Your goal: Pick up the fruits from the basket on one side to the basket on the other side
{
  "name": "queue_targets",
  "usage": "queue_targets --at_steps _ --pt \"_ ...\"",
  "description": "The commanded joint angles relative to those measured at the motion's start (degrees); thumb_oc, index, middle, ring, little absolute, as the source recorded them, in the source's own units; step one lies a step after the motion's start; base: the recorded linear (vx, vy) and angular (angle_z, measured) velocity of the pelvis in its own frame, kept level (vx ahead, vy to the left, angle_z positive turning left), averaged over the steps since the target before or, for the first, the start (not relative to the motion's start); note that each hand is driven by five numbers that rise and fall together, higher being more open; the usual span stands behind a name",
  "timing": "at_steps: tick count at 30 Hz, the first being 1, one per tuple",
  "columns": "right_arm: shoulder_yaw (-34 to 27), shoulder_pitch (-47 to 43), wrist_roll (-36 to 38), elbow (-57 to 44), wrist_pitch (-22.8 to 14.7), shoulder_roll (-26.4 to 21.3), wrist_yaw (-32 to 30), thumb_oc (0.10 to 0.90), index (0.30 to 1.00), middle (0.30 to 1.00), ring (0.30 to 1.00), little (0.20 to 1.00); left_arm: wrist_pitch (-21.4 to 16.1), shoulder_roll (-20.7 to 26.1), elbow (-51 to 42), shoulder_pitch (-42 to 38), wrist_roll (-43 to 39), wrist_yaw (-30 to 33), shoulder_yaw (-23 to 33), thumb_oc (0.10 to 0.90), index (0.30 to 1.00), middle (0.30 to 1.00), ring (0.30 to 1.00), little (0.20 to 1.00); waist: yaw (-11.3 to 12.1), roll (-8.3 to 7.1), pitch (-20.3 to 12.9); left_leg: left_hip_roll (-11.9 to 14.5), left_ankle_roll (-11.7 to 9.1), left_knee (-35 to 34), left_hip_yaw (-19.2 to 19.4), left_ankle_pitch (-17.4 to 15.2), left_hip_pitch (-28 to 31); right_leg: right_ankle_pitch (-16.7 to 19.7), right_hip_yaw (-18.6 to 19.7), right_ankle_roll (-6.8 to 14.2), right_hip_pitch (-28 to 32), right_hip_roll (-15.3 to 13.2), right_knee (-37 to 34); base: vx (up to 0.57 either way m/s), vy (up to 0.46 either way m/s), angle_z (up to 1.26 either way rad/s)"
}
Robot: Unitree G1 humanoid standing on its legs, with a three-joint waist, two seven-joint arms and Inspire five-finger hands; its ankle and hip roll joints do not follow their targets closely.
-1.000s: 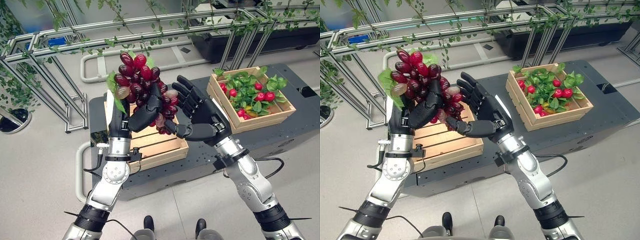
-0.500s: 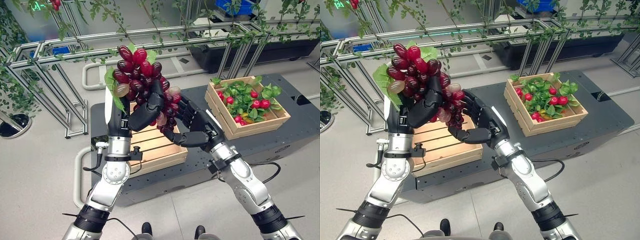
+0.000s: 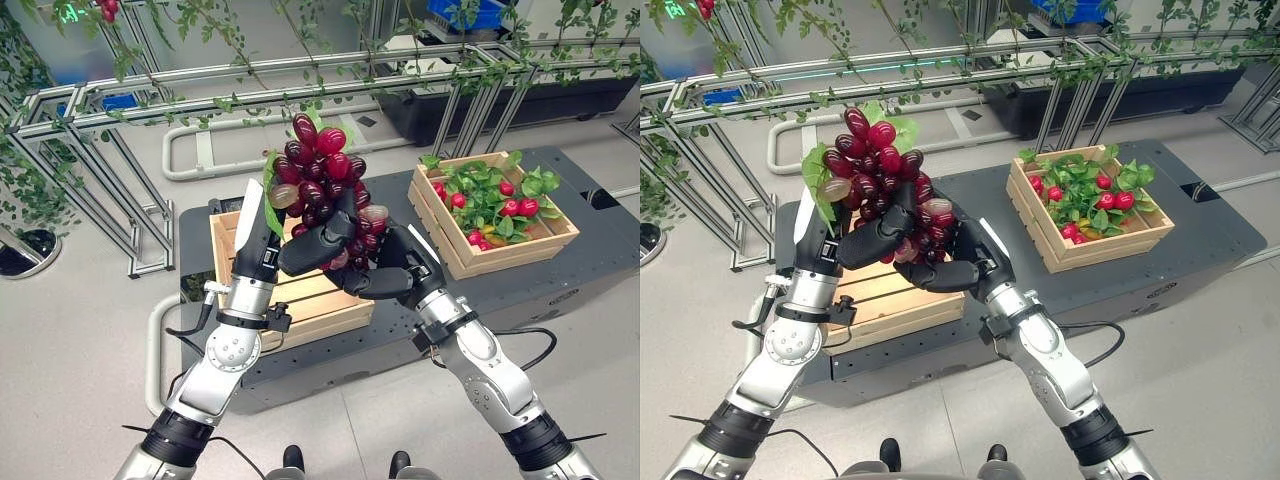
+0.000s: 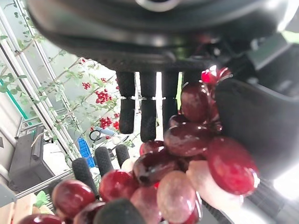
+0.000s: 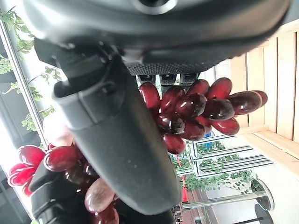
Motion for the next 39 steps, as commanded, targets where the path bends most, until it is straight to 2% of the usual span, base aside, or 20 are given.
queue_targets --at_steps 1,8,9,10,11,38,39 --pt "-2.0 -3.1 6.7 -4.5 -9.5 1.7 2.0 0.8 0.9 0.9 0.9 0.9 -5.0 0.6 -1.8 -5.4 1.4 0.5 -2.2 0.4 0.3 0.3 0.3 0.3 0.8 1.54 -7.1 -1.3 -1.1 0.0 0.0 -7.8 2.4 -1.1 -1.3 0.0 0.0 0.8 0.1 0.0 0.0 0.0" --pt "-3.3 -2.5 10.6 -6.0 -9.1 1.1 3.2 0.8 0.9 0.9 0.9 0.9 -5.4 1.6 -1.2 -4.9 2.5 0.1 -2.0 0.4 0.3 0.3 0.3 0.3 0.7 1.43 -7.3 -1.1 -1.0 0.0 0.2 -7.7 2.2 -1.1 -1.0 0.0 -0.3 0.9 0.1 0.0 0.0 0.0" --pt "-3.2 -2.4 10.4 -6.0 -8.7 1.0 2.7 0.595 0.592 0.592 0.592 0.592 -5.5 1.6 -1.1 -4.9 2.8 0.5 -2.2 0.4 0.3 0.3 0.3 0.3 0.6 1.44 -7.2 -1.1 -1.0 0.0 0.2 -7.6 2.1 -1.1 -0.9 0.1 -0.4 0.9 0.1 0.0 0.0 0.0" --pt "-3.2 -2.4 10.4 -6.0 -8.7 0.9 2.7 0.563 0.545 0.545 0.545 0.545 -5.5 1.6 -1.0 -4.9 2.9 0.5 -2.2 0.4 0.3 0.3 0.3 0.3 0.6 1.44 -7.3 -1.1 -1.0 0.0 0.2 -7.6 2.1 -1.1 -0.9 0.1 -0.4 0.9 0.1 0.0 0.0 0.0" --pt "-3.0 -2.2 10.1 -5.8 -8.5 1.1 2.4 0.4 0.3 0.3 0.3 0.3 -5.2 1.6 -1.2 -5.0 2.9 0.6 -2.3 0.4 0.3 0.3 0.3 0.3 0.6 1.43 -7.2 -1.1 -1.0 0.0 0.2 -7.6 2.1 -1.1 -0.9 0.1 -0.4 0.9 0.1 0.0 0.0 0.0" --pt "-3.1 -0.5 9.3 -4.2 -9.1 2.5 0.1 0.4 0.3 0.3 0.3 0.3 -4.5 2.0 -0.1 -3.8 4.6 1.6 -2.7 0.4 0.3 0.3 0.3 0.3 0.5 1.55 -7.6 -0.9 -1.0 0.0 0.3 -7.2 1.9 -0.8 -0.4 0.0 -0.7 0.9 0.1 0.0 0.0 0.0" --pt "-3.4 -0.3 9.3 -4.1 -9.2 2.5 -0.1 0.4 0.3 0.3 0.3 0.3 -4.4 2.1 0.0 -3.7 4.7 1.5 -2.2 0.48 0.42 0.42 0.42 0.42 0.5 1.52 -7.7 -0.9 -1.0 0.0 0.3 -7.2 1.9 -0.8 -0.4 0.0 -0.7 0.8 0.1 0.0 0.0 0.0"
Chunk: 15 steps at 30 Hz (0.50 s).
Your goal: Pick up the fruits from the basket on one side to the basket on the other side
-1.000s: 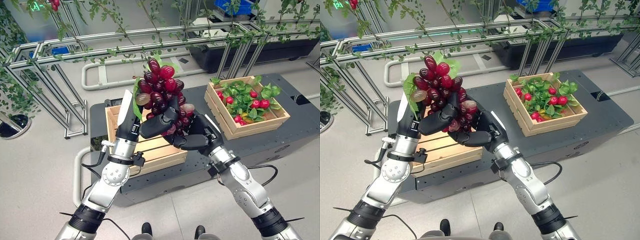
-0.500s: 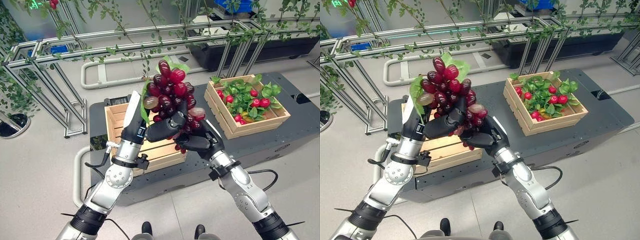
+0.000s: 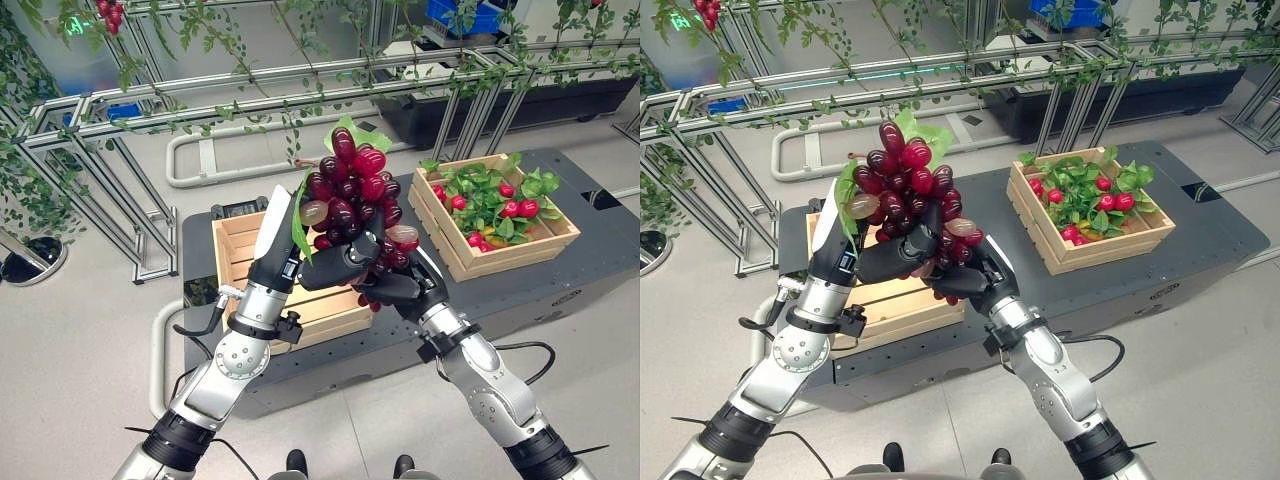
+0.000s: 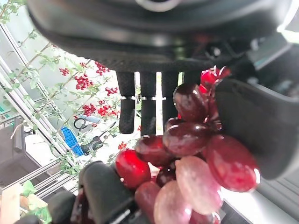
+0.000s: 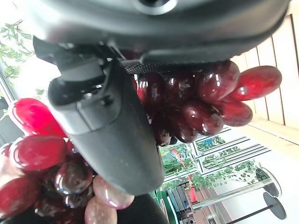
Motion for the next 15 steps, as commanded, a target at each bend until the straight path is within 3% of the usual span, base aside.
queue_targets --at_steps 1,2,3,15 --pt "-3.4 -4.2 3.0 -4.1 -9.2 2.9 -0.3 0.4 0.3 0.3 0.3 0.3 -2.7 1.6 2.0 -3.6 0.4 1.8 1.5 0.532 0.498 0.498 0.498 0.498 0.5 0.66 -6.1 -0.9 -1.0 0.1 0.0 -7.2 2.6 -0.8 -0.7 0.0 0.1 0.8 0.1 0.0 0.0 0.0" --pt "-3.6 -3.9 2.9 -4.1 -9.4 2.8 -0.4 0.4 0.3 0.3 0.3 0.3 -2.7 1.7 1.9 -3.5 0.6 1.9 1.8 0.588 0.582 0.582 0.582 0.582 0.5 0.66 -6.1 -0.9 -1.0 0.1 0.0 -7.2 2.6 -0.8 -0.7 0.0 0.1 0.8 0.1 0.0 0.0 0.0" --pt "-3.9 -3.7 2.8 -4.1 -9.5 2.7 -0.7 0.4 0.3 0.3 0.3 0.3 -2.8 1.9 1.8 -3.3 1.0 1.9 2.1 0.8 0.9 0.9 0.9 0.9 0.5 0.68 -6.1 -0.9 -1.0 0.1 0.0 -7.2 2.5 -0.8 -0.7 0.0 0.1 0.8 0.1 0.0 0.0 0.0" --pt "-9.7 0.0 2.7 -2.8 -10.7 0.9 -3.7 0.4 0.3 0.3 0.3 0.3 -1.7 5.1 3.2 -1.2 7.6 9.8 11.2 0.8 0.9 0.9 0.9 0.9 0.2 0.75 -6.5 -0.7 -1.2 0.1 0.2 -7.0 2.3 -0.7 -0.3 0.0 -0.4 0.8 0.1 0.0 0.0 0.0"
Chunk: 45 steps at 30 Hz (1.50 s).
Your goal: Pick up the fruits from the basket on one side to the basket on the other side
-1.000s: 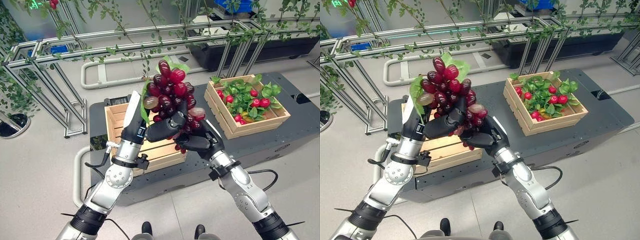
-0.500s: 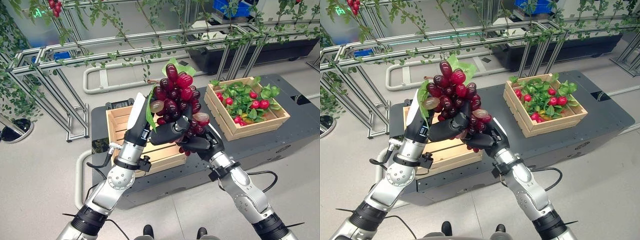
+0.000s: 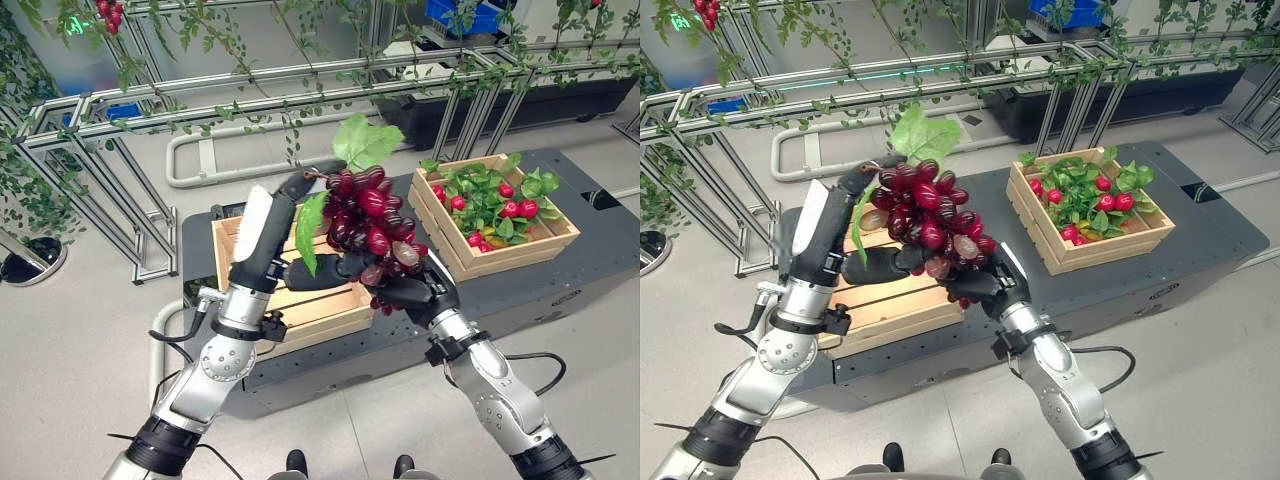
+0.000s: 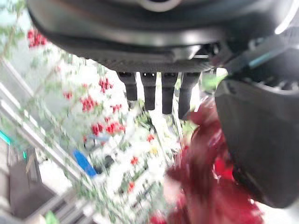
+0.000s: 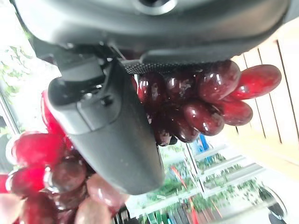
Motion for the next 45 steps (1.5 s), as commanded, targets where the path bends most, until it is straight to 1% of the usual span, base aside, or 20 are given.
queue_targets --at_steps 1,8,12,15,17,20,22,23,26,28,29,30,32,33,34,36,38,40,42,45 --pt "-5.9 -3.7 2.5 -2.9 -10.5 1.2 -1.0 0.4 0.3 0.3 0.3 0.3 -2.0 2.7 3.0 -4.5 1.0 5.1 3.8 0.8 0.9 0.9 0.9 0.9 0.4 0.79 -6.5 -0.7 -1.2 0.1 0.0 -7.0 2.3 -0.7 -0.4 0.0 -0.3 0.7 0.1 0.0 0.0 0.0" --pt "-8.7 -2.8 1.6 -2.2 -12.0 1.2 -2.7 0.4 0.3 0.3 0.3 0.3 -0.2 4.9 5.0 -3.2 5.4 10.5 9.6 0.8 0.9 0.9 0.9 0.9 0.2 0.89 -6.9 -0.6 -1.2 0.1 0.1 -6.8 2.1 -0.6 -0.1 -0.1 -0.6 0.7 0.1 0.0 0.0 0.0" --pt "-9.5 -2.5 0.8 -2.3 -12.8 1.0 -2.7 0.4 0.3 0.3 0.3 0.3 0.4 5.7 5.2 -2.6 6.0 11.9 11.6 0.8 0.9 0.9 0.9 0.9 0.1 0.9 -7.1 -0.6 -1.3 0.1 0.2 -6.7 1.9 -0.7 -0.1 -0.1 -0.8 0.7 0.1 0.01 -0.012 0.0" --pt "-10.0 -2.2 0.5 -3.2 -14.2 1.0 -2.7 0.4 0.3 0.3 0.3 0.3 -0.5 5.5 5.1 -2.0 4.0 11.6 12.9 0.8 0.9 0.9 0.9 0.9 0.1 0.84 -7.3 -0.5 -1.4 0.1 -0.1 -6.7 1.8 -0.7 0.1 -0.2 -1.1 0.9 0.1 0.02 -0.059 0.0" --pt "-10.1 -2.5 0.1 -4.1 -15.9 1.5 -2.3 0.4 0.3 0.3 0.3 0.3 -2.6 4.4 4.5 -2.0 -1.5 8.3 12.6 0.8 0.9 0.9 0.9 0.9 0.0 0.78 -7.3 -0.4 -1.4 0.1 -0.1 -6.7 1.7 -0.7 0.6 -0.4 -1.3 1.3 0.1 0.02 -0.092 -0.01" --pt "-10.0 -2.6 -0.8 -4.4 -16.4 1.8 -1.6 0.4 0.3 0.3 0.3 0.3 -3.8 3.3 3.6 -1.9 -3.4 5.6 11.9 0.8 0.9 0.9 0.9 0.9 -0.1 0.77 -7.3 -0.3 -1.4 0.1 0.0 -6.7 1.7 -0.8 0.9 -0.5 -1.6 1.7 0.1 0.01 -0.095 -0.06" --pt "-9.8 -3.0 -1.8 -4.5 -16.2 1.9 -0.8 0.4 0.3 0.3 0.3 0.3 -5.2 2.2 2.5 -2.0 -6.9 2.3 10.4 0.8 0.9 0.9 0.9 0.9 -0.3 0.57 -7.3 0.1 -1.5 0.1 0.7 -6.6 1.9 -0.9 1.6 -0.9 -1.9 2.5 0.1 0.01 -0.15 -0.09" --pt "-9.5 -3.0 -2.2 -4.4 -15.7 1.8 -0.2 0.4 0.3 0.3 0.3 0.3 -5.6 1.3 1.3 -2.1 -11.2 -1.6 9.2 0.8 0.9 0.9 0.9 0.9 -0.6 0.35 -7.2 0.6 -1.6 0.1 1.4 -6.2 2.2 -1.0 2.5 -1.3 -2.3 3.3 0.1 0.01 -0.139 -0.08" --pt "-9.1 -3.1 -1.6 -3.9 -15.3 1.6 0.6 0.4 0.3 0.3 0.3 0.3 -6.1 0.5 0.5 -2.1 -13.6 -6.3 7.1 0.8 0.9 0.9 0.9 0.9 -0.6 -0.12 -6.8 1.2 -2.0 1.0 1.9 -5.7 2.4 -1.1 4.1 -2.0 -2.6 4.4 0.1 0.0 -0.126 -0.13" --pt "-8.9 -3.3 -0.3 -3.2 -14.4 0.6 1.5 0.4 0.3 0.3 0.3 0.3 -6.3 0.3 -0.7 -2.5 -16.4 -7.9 4.9 0.8 0.9 0.9 0.9 0.9 -0.5 -1.25 -6.0 1.6 -2.7 7.3 0.9 -7.0 0.2 -0.8 6.1 -2.7 -2.7 5.0 0.1 -0.02 -0.13 -0.32" --pt "-8.7 -3.3 0.1 -2.6 -13.6 0.0 2.8 0.4 0.3 0.3 0.3 0.3 -6.2 -0.2 -0.8 -2.8 -17.8 -7.6 4.1 0.8 0.9 0.9 0.9 0.9 0.0 -1.83 -5.0 1.5 -3.0 14.1 -1.7 -8.0 -2.5 -0.5 7.7 -3.3 -2.5 5.2 0.1 -0.03 -0.071 -0.49" --pt "-8.6 -3.4 -0.2 -2.3 -13.4 -0.2 3.2 0.4 0.3 0.3 0.3 0.3 -6.3 -0.3 -0.7 -2.9 -18.3 -7.7 4.0 0.8 0.9 0.9 0.9 0.9 0.2 -2.11 -4.9 1.2 -2.9 15.7 -2.6 -8.1 -3.4 -0.3 8.1 -3.4 -2.7 5.1 0.1 -0.02 -0.019 -0.71" --pt "-7.5 -3.7 0.5 -1.9 -11.9 -1.0 5.9 0.4 0.3 0.3 0.3 0.3 -6.1 -1.1 -0.5 -2.9 -17.5 -5.9 3.3 0.8 0.9 0.9 0.9 0.9 1.1 -2.67 -4.0 -2.1 -1.9 21.7 -8.7 -10.0 -6.4 0.4 10.6 -3.6 -2.5 4.8 0.1 0.02 0.1 -0.85" --pt "-6.8 -3.6 1.1 -2.2 -10.8 -1.2 7.0 0.4 0.3 0.3 0.3 0.3 -6.3 -1.5 -0.5 -2.4 -16.8 -5.9 3.6 0.8 0.9 0.9 0.9 0.9 1.9 -2.54 -3.8 -5.1 -0.7 20.9 -13.0 -11.5 -6.6 0.9 12.5 -3.3 -2.3 4.8 0.1 0.04 0.23 -1.01" --pt "-6.1 -3.6 1.7 -2.5 -9.7 -1.4 8.4 0.4 0.3 0.3 0.3 0.3 -6.0 -1.7 -0.9 -1.5 -15.8 -4.9 4.1 0.8 0.9 0.9 0.9 0.9 2.6 -2.51 -3.8 -7.3 0.1 18.3 -17.1 -11.6 -6.2 1.6 14.5 -3.1 -2.6 4.5 0.1 0.05 0.279 -1.13" --pt "-5.2 -3.6 3.6 -3.7 -7.3 -1.4 9.3 0.4 0.3 0.3 0.3 0.3 -6.7 -2.0 -1.9 0.5 -15.2 -5.7 5.2 0.8 0.9 0.9 0.9 0.9 3.2 -1.42 -4.5 -9.6 1.4 12.7 -22.1 -10.2 -4.6 2.2 18.2 -2.5 -3.7 4.9 0.1 0.05 0.335 -1.48" --pt "-4.4 -4.3 4.2 -3.9 -6.5 -1.0 7.0 0.4 0.3 0.3 0.3 0.3 -7.1 -1.7 -1.2 -0.2 -14.8 -7.0 4.5 0.8 0.9 0.9 0.9 0.9 2.1 -0.48 -4.6 -9.6 2.1 9.1 -20.7 -9.7 -2.5 2.8 19.1 -1.3 -5.5 4.1 1.0 0.0 0.373 -1.75" --pt "-4.0 -4.2 5.9 -3.3 -7.3 -0.7 6.8 0.4 0.3 0.3 0.3 0.3 -7.9 -1.4 0.0 -1.4 -16.4 -7.8 3.0 0.8 0.9 0.9 0.9 0.9 1.1 0.31 -4.6 -9.4 2.7 5.6 -19.5 -8.8 -0.9 3.5 19.1 -0.1 -7.7 3.3 2.2 -0.04 0.343 -1.03" --pt "-4.3 -2.9 6.3 -2.6 -8.6 0.0 7.3 0.4 0.3 0.3 0.3 0.3 -9.1 -1.3 1.2 -2.1 -15.1 -8.0 1.8 0.8 0.9 0.9 0.9 0.9 0.4 0.86 -4.5 -10.3 3.4 3.9 -19.8 -8.6 -0.4 4.0 19.8 0.7 -10.1 3.0 4.0 -0.08 0.336 -0.29" --pt "-5.1 -1.9 6.7 -1.7 -9.9 0.6 8.1 0.4 0.3 0.3 0.3 0.3 -10.7 -1.4 2.5 -2.7 -15.3 -9.4 0.9 0.8 0.9 0.9 0.9 0.9 -0.3 1.2 -4.2 -11.4 4.3 2.7 -19.0 -8.9 0.1 6.9 19.9 2.0 -13.7 1.5 4.5 -0.09 0.301 -0.2"
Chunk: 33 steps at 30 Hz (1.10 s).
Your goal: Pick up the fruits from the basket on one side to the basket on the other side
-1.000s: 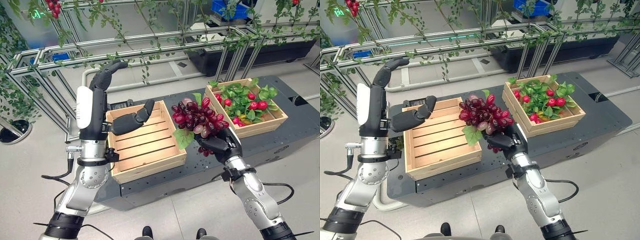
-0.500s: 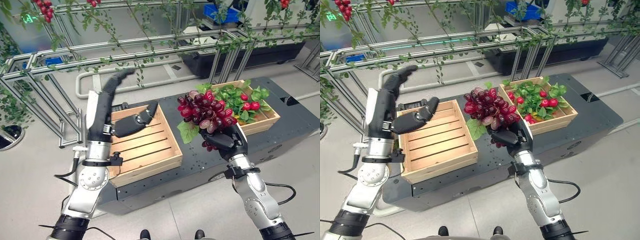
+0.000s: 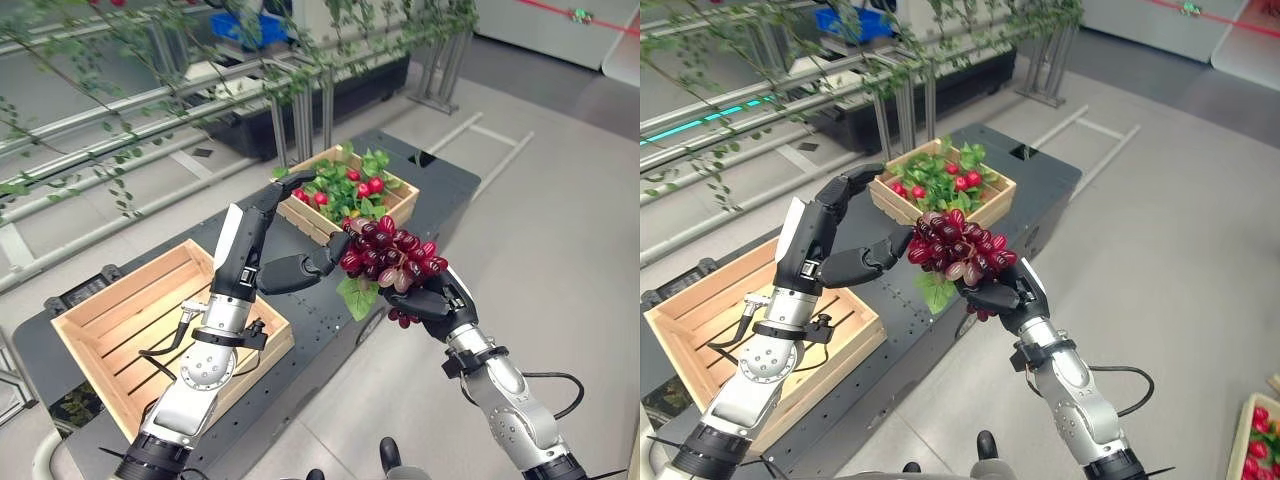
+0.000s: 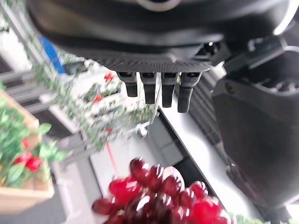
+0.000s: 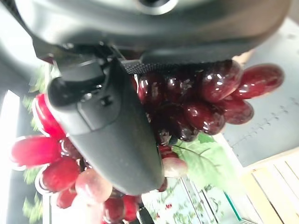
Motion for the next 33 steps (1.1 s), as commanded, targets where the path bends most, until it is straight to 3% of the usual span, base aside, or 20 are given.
queue_targets --at_steps 1,4,6,9,12,16,19,22,24,26,27,29,33 --pt "-2.8 -7.9 4.1 -4.7 -8.1 0.0 3.5 0.4 0.3 0.3 0.3 0.3 -9.1 -0.9 -1.4 -6.8 0.2 -0.6 2.1 0.8 0.9 0.9 0.9 0.9 1.2 4.31 -1.8 1.5 -5.0 -4.5 -0.4 -2.9 3.3 2.2 -1.9 0.5 -3.6 2.8 3.5 -0.09 0.337 -0.19" --pt "-3.1 -7.2 4.8 -4.6 -8.0 0.2 3.5 0.4 0.3 0.3 0.3 0.3 -9.5 -0.5 -1.1 -7.5 0.6 -1.1 1.4 0.8 0.9 0.9 0.9 0.9 1.1 4.65 -1.4 0.9 -4.7 -4.8 1.7 -3.1 3.4 4.7 -3.4 0.8 -5.2 1.0 2.7 -0.07 0.257 -0.24" --pt "-3.3 -6.6 5.1 -4.6 -7.4 0.3 5.1 0.4 0.3 0.3 0.3 0.3 -9.3 -0.1 -0.8 -7.6 0.3 -0.9 1.7 0.8 0.9 0.9 0.9 0.9 1.2 4.78 -1.1 1.2 -4.7 -5.6 4.2 -2.8 4.0 6.3 -6.7 1.4 -6.1 -0.7 1.5 -0.05 0.185 -0.47" --pt "-2.8 -6.4 5.8 -4.6 -7.5 0.0 5.8 0.4 0.3 0.3 0.3 0.3 -9.1 0.4 -1.0 -7.3 0.9 -0.9 1.8 0.8 0.9 0.9 0.9 0.9 1.7 5.07 -1.0 1.8 -4.3 -6.3 7.6 -2.5 4.3 5.6 -10.6 1.5 -6.3 -0.6 6.9 -0.07 0.117 -0.83" --pt "-2.2 -7.0 6.7 -4.1 -7.8 -0.6 7.1 0.4 0.3 0.3 0.3 0.3 -9.7 0.9 -1.5 -6.5 1.5 -0.7 1.2 0.8 0.9 0.9 0.9 0.9 2.6 5.69 -1.2 2.6 -3.8 -6.7 11.4 -1.5 3.6 1.9 -15.9 0.6 -5.6 -0.3 16.3 -0.11 0.104 -0.61" --pt "0.1 -10.3 6.4 -2.1 -8.5 -0.2 7.7 0.4 0.3 0.3 0.3 0.3 -9.6 1.9 -2.3 -6.3 1.6 -0.7 1.3 0.8 0.9 0.9 0.9 0.9 5.3 6.28 -1.1 3.9 -3.2 -6.5 17.1 -0.9 1.8 -8.2 -23.5 -1.2 -3.1 -0.8 35.2 -0.1 0.063 -0.53" --pt "1.1 -10.8 5.5 -2.2 -8.9 0.0 8.7 0.4 0.3 0.3 0.3 0.3 -9.9 3.0 -2.9 -6.3 0.3 -1.3 2.3 0.8 0.9 0.9 0.9 0.9 6.4 5.38 -1.6 4.1 -3.3 -5.7 20.2 -0.9 0.2 -10.1 -25.3 -0.6 -0.4 -1.1 37.1 -0.07 -0.059 -0.64" --pt "1.7 -10.0 5.1 -3.3 -8.8 0.3 9.1 0.4 0.3 0.3 0.3 0.3 -9.0 4.2 -4.0 -5.8 -0.6 -1.4 3.1 0.8 0.9 0.9 0.9 0.9 6.9 3.36 -2.7 3.3 -2.9 -6.5 23.8 -1.6 0.0 -11.0 -27.1 1.2 5.8 -2.4 33.8 0.01 -0.108 -0.57" --pt "1.7 -9.5 4.7 -4.1 -8.5 0.4 9.4 0.4 0.3 0.3 0.3 0.3 -9.0 4.7 -4.3 -5.3 -0.5 -1.0 3.4 0.8 0.9 0.9 0.9 0.9 6.9 3.09 -3.0 3.9 -3.4 -6.8 25.8 -1.1 -0.2 -11.7 -28.6 1.0 8.1 -2.2 29.2 -0.07 -0.167 -1.0" --pt "2.0 -9.3 4.4 -4.6 -8.4 0.4 9.7 0.4 0.3 0.3 0.3 0.3 -8.8 5.0 -4.7 -4.8 -0.6 -0.1 3.4 0.8 0.9 0.9 0.9 0.9 7.1 2.92 -3.2 5.3 -4.8 -6.6 28.8 0.0 -0.8 -13.4 -30.9 0.1 11.3 -1.4 21.4 -0.12 -0.246 -1.57" --pt "2.4 -9.7 4.2 -4.8 -8.2 0.4 10.5 0.4 0.3 0.3 0.3 0.3 -8.3 4.2 -4.8 -4.4 0.5 1.0 3.5 0.8 0.9 0.9 0.9 0.9 7.3 2.86 -3.3 7.3 -6.2 -6.0 33.0 1.4 -1.6 -14.6 -33.4 -1.0 14.6 -0.5 14.1 -0.15 -0.261 -1.27" --pt "3.0 -10.5 4.1 -4.8 -8.0 0.1 9.8 0.4 0.3 0.3 0.3 0.3 -7.8 3.3 -4.7 -4.6 1.7 1.6 3.0 0.8 0.9 0.9 0.9 0.9 7.4 2.95 -3.3 8.9 -7.4 -5.4 35.6 2.6 -2.3 -15.1 -34.6 -2.2 16.3 1.3 8.8 -0.2 -0.34 -1.71" --pt "3.8 -11.4 3.5 -3.5 -8.5 0.0 9.5 0.4 0.3 0.3 0.3 0.3 -8.0 1.8 -3.1 -6.3 2.8 3.0 1.5 0.8 0.9 0.9 0.9 0.9 7.0 2.87 -2.9 10.4 -9.0 -6.0 36.2 4.6 -3.1 -11.8 -33.9 -2.8 16.5 2.6 2.5 -0.19 -0.293 -1.47"
